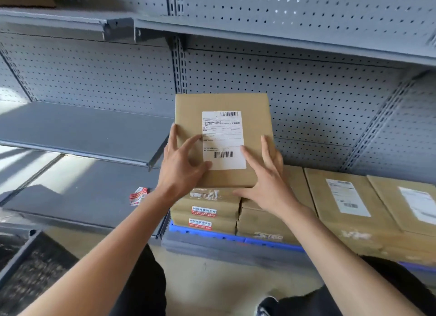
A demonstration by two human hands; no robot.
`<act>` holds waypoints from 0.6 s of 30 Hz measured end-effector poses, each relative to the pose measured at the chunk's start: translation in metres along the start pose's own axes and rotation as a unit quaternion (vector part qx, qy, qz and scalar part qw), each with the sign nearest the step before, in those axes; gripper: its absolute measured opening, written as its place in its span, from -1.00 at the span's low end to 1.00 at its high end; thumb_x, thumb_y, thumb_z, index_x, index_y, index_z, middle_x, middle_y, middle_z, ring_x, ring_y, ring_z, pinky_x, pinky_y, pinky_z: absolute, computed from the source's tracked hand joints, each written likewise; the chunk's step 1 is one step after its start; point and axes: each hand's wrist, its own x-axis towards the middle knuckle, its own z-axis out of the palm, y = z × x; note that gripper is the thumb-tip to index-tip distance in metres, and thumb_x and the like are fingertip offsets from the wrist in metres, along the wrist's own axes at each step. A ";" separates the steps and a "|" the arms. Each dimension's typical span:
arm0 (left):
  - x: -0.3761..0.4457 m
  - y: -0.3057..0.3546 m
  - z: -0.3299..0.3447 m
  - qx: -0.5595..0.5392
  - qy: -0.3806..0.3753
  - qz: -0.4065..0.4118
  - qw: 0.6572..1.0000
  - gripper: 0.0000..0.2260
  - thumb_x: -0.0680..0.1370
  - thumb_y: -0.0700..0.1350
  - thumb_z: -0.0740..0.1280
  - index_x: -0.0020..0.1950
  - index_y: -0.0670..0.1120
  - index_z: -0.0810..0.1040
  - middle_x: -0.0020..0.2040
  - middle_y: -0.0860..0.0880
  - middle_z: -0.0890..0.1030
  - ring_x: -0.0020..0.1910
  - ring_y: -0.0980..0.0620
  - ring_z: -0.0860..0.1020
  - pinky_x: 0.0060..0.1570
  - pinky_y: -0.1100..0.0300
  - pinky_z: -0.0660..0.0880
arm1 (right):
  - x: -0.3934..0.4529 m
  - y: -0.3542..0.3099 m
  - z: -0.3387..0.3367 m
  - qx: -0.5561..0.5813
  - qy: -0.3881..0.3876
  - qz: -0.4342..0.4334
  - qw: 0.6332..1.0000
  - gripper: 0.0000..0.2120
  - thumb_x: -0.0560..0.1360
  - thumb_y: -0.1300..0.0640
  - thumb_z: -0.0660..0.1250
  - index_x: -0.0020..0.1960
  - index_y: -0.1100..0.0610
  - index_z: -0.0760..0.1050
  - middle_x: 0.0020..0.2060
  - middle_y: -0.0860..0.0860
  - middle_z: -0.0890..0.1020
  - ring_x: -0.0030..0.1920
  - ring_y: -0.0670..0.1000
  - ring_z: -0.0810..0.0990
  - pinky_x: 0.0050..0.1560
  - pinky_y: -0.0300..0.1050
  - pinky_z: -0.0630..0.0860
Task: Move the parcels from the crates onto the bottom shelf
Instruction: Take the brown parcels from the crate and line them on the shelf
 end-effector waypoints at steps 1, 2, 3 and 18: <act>0.002 0.006 0.008 -0.007 -0.004 0.005 1.000 -0.38 0.47 0.07 0.53 0.48 0.27 0.38 0.64 0.18 -0.16 0.60 -0.07 0.11 0.43 -0.17 0.39 | -0.002 0.009 -0.004 -0.010 0.002 0.003 1.000 0.02 0.30 -0.26 0.55 0.58 -0.32 0.01 0.55 -0.17 -0.40 0.56 0.29 -0.15 0.49 0.39 0.12; 0.005 0.012 0.016 -0.012 -0.008 0.012 1.000 -0.39 0.47 0.07 0.53 0.47 0.26 0.39 0.64 0.18 -0.15 0.61 -0.06 0.10 0.42 -0.15 0.39 | -0.005 0.019 -0.008 -0.021 0.014 0.003 1.000 0.02 0.30 -0.24 0.56 0.58 -0.31 0.02 0.56 -0.16 -0.38 0.55 0.30 -0.11 0.48 0.39 0.15; 0.007 0.019 0.024 -0.018 -0.012 0.020 1.000 -0.39 0.46 0.07 0.53 0.47 0.26 0.40 0.64 0.17 -0.15 0.61 -0.05 0.09 0.43 -0.15 0.39 | -0.006 0.028 -0.012 -0.029 0.032 0.004 0.999 0.00 0.30 -0.23 0.57 0.57 -0.30 0.06 0.58 -0.13 -0.34 0.54 0.31 -0.07 0.47 0.38 0.17; 0.024 0.092 0.133 -0.061 -0.072 0.097 0.991 -0.47 0.48 0.03 0.51 0.43 0.19 0.48 0.65 0.10 -0.01 0.58 -0.01 0.14 0.50 -0.03 0.28 | -0.042 0.138 -0.060 0.003 0.088 0.106 0.990 -0.11 0.29 -0.17 0.61 0.52 -0.28 0.27 0.61 -0.19 -0.15 0.59 0.11 -0.06 0.51 0.30 0.16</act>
